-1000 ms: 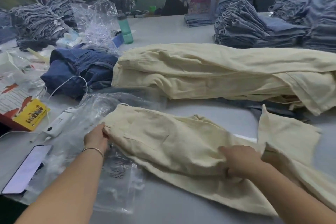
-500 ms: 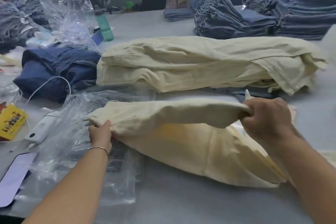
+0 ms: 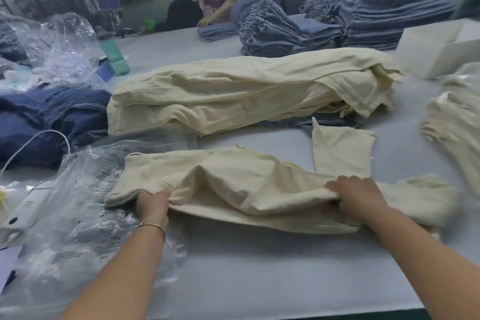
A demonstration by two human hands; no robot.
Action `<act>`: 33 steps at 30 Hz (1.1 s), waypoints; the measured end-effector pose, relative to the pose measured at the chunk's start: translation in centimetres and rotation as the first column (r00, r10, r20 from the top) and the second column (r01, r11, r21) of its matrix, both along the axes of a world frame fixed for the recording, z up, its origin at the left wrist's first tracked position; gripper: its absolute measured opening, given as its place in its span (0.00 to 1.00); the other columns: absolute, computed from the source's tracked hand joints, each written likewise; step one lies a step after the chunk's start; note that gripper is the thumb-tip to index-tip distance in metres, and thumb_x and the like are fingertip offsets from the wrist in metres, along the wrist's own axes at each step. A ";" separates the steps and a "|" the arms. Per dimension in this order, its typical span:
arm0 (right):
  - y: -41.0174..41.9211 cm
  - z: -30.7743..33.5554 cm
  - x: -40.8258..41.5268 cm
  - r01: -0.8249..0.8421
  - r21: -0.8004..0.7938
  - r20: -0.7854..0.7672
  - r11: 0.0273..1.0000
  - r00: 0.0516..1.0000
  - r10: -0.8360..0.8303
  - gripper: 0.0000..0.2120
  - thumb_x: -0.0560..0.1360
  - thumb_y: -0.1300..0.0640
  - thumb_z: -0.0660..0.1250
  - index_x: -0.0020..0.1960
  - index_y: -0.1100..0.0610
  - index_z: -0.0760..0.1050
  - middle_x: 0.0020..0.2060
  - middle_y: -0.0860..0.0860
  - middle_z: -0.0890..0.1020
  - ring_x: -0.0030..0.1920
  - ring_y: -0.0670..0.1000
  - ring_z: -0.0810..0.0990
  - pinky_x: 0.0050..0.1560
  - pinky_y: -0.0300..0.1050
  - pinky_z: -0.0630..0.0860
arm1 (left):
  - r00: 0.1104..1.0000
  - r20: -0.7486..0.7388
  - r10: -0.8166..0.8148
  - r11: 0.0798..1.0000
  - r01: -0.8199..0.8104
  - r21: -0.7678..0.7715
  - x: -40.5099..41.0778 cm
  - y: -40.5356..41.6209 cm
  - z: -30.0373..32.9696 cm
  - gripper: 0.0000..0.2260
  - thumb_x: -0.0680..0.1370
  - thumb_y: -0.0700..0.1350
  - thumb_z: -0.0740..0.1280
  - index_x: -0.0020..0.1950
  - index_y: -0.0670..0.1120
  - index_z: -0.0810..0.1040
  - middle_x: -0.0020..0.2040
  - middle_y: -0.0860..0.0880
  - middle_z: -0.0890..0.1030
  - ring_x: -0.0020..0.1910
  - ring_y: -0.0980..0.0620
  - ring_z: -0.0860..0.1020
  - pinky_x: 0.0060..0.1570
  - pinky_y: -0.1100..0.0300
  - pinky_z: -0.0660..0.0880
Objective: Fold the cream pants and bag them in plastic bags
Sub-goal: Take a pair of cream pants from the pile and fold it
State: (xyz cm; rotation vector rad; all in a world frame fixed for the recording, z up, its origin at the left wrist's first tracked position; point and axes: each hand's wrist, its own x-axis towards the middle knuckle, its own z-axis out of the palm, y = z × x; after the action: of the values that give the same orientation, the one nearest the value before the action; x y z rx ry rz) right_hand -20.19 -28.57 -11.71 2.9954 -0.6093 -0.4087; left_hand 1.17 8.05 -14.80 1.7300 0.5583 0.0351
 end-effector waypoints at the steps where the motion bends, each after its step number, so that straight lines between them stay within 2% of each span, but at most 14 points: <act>1: -1.4 -0.2 -1.0 0.075 -0.003 -0.004 0.997 0.997 -0.075 0.22 0.74 0.56 0.58 0.66 0.40 0.67 0.60 0.48 0.72 0.59 0.52 0.72 0.56 0.49 0.67 | 1.000 0.014 0.023 0.999 -0.022 -0.036 0.5 0.6 0.5 0.20 0.69 0.32 0.72 0.60 0.32 0.76 0.58 0.39 0.79 0.57 0.42 0.78 0.59 0.50 0.75; 5: -5.2 -1.8 -4.8 0.281 0.015 0.010 0.960 0.960 -0.281 0.26 0.74 0.57 0.57 0.70 0.41 0.61 0.60 0.51 0.68 0.60 0.54 0.69 0.57 0.51 0.69 | 0.990 -0.026 0.139 0.937 -0.140 -0.321 -0.6 0.5 2.4 0.08 0.75 0.30 0.64 0.53 0.37 0.75 0.48 0.50 0.80 0.48 0.53 0.76 0.47 0.61 0.73; 8: -6.8 -2.3 -5.7 0.312 0.057 0.034 0.948 0.949 -0.314 0.27 0.73 0.54 0.60 0.70 0.42 0.60 0.61 0.50 0.67 0.63 0.54 0.67 0.59 0.52 0.69 | 0.996 -0.081 0.033 0.865 -0.069 -0.497 -3.2 -3.2 3.1 0.07 0.81 0.38 0.60 0.44 0.43 0.75 0.38 0.52 0.81 0.36 0.56 0.79 0.34 0.64 0.77; 11: -8.2 -1.4 -5.5 0.202 0.132 0.069 0.970 0.975 -0.213 0.24 0.72 0.55 0.62 0.67 0.43 0.66 0.63 0.49 0.72 0.62 0.54 0.71 0.57 0.48 0.71 | 0.980 -0.142 -0.137 0.793 0.023 -0.609 -6.4 -8.9 3.5 0.09 0.81 0.47 0.60 0.54 0.46 0.78 0.46 0.47 0.82 0.48 0.47 0.78 0.56 0.51 0.75; 13: -8.8 -0.1 -5.0 0.162 0.168 0.212 0.973 0.957 -0.196 0.17 0.72 0.58 0.62 0.60 0.49 0.71 0.57 0.52 0.79 0.56 0.57 0.76 0.49 0.47 0.71 | 0.958 -0.217 -0.187 0.802 0.021 -0.597 -8.2 -12.0 3.5 0.10 0.79 0.51 0.61 0.53 0.47 0.78 0.47 0.47 0.81 0.49 0.45 0.78 0.58 0.50 0.72; 16: -9.4 3.0 -3.5 0.080 0.181 0.569 0.980 0.804 -0.170 0.12 0.69 0.63 0.66 0.53 0.58 0.74 0.42 0.58 0.82 0.42 0.62 0.80 0.39 0.49 0.70 | 0.942 -0.279 -0.187 0.778 -0.032 -0.628 -9.7 -14.8 3.4 0.12 0.76 0.56 0.66 0.50 0.48 0.78 0.46 0.48 0.82 0.43 0.46 0.80 0.46 0.52 0.74; 19: -10.4 6.3 -0.9 -0.106 0.040 0.815 0.994 0.579 0.029 0.15 0.60 0.71 0.71 0.44 0.62 0.76 0.32 0.59 0.79 0.32 0.63 0.78 0.33 0.48 0.72 | 0.946 -0.288 -0.148 0.815 -0.048 -0.577 -11.7 -17.6 2.9 0.16 0.74 0.54 0.69 0.59 0.50 0.77 0.53 0.47 0.82 0.51 0.44 0.81 0.53 0.48 0.77; 21: -10.8 7.4 1.0 -0.248 -0.052 0.856 0.967 0.488 0.171 0.17 0.59 0.69 0.73 0.46 0.61 0.76 0.36 0.58 0.80 0.36 0.61 0.79 0.39 0.51 0.74 | 0.932 -0.326 -0.156 0.812 -0.067 -0.579 -13.6 -19.8 2.1 0.18 0.73 0.50 0.72 0.61 0.46 0.77 0.54 0.43 0.82 0.52 0.42 0.81 0.52 0.48 0.79; 23: -11.3 6.8 2.7 -0.380 -0.042 0.729 0.924 0.621 0.289 0.25 0.64 0.56 0.75 0.59 0.59 0.74 0.50 0.57 0.80 0.50 0.60 0.79 0.51 0.55 0.71 | 0.886 -0.381 -0.265 0.823 0.002 -0.568 -15.7 -22.5 1.5 0.12 0.74 0.45 0.71 0.55 0.43 0.77 0.44 0.42 0.81 0.42 0.44 0.80 0.34 0.58 0.80; 25: -12.0 4.9 3.6 -0.411 0.062 0.292 0.910 0.879 0.377 0.46 0.64 0.40 0.74 0.75 0.52 0.57 0.66 0.53 0.71 0.67 0.57 0.68 0.66 0.57 0.62 | 0.820 -0.425 -0.382 0.838 0.114 -0.534 -17.3 -25.0 1.4 0.05 0.75 0.42 0.69 0.50 0.43 0.77 0.38 0.44 0.80 0.35 0.47 0.78 0.27 0.62 0.76; 27: -13.8 2.7 3.5 -0.332 0.140 -0.147 0.933 0.925 0.351 0.60 0.60 0.39 0.76 0.77 0.46 0.40 0.74 0.51 0.59 0.74 0.56 0.55 0.72 0.60 0.50 | 0.811 -0.401 -0.427 0.864 0.234 -0.446 -17.9 -26.2 1.8 0.04 0.77 0.42 0.67 0.49 0.42 0.78 0.39 0.44 0.81 0.35 0.47 0.79 0.33 0.58 0.77; 28: -14.8 1.6 3.3 -0.297 0.146 -0.261 0.944 0.908 0.326 0.62 0.59 0.41 0.78 0.77 0.44 0.37 0.76 0.52 0.54 0.76 0.57 0.50 0.72 0.62 0.48 | 0.797 -0.401 -0.451 0.869 0.290 -0.400 -17.8 -26.2 2.2 0.07 0.78 0.44 0.66 0.52 0.41 0.79 0.39 0.43 0.82 0.35 0.46 0.80 0.34 0.57 0.78; 31: -17.0 -0.7 3.1 -0.310 0.070 -0.300 0.948 0.900 0.316 0.57 0.64 0.48 0.75 0.77 0.42 0.37 0.78 0.50 0.45 0.77 0.56 0.46 0.72 0.63 0.49 | 0.605 -0.561 -0.565 0.802 0.564 -0.199 -17.3 -24.8 4.2 0.15 0.80 0.53 0.61 0.47 0.43 0.77 0.30 0.45 0.82 0.27 0.51 0.81 0.21 0.67 0.69; 33: -17.6 -1.6 3.2 -0.372 0.063 -0.167 0.926 0.911 0.377 0.44 0.70 0.50 0.67 0.77 0.42 0.45 0.77 0.46 0.48 0.77 0.51 0.49 0.73 0.59 0.49 | 0.611 -0.601 -0.515 0.716 0.693 0.091 -16.6 -24.0 4.9 0.16 0.77 0.52 0.63 0.37 0.42 0.77 0.24 0.47 0.80 0.24 0.51 0.79 0.24 0.65 0.71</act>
State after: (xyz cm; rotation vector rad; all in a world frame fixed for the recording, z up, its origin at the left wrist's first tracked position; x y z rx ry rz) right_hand -17.03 -46.15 -13.35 2.9592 -0.0070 -0.6444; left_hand -15.47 -15.98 -9.91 2.1855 0.3250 -0.9456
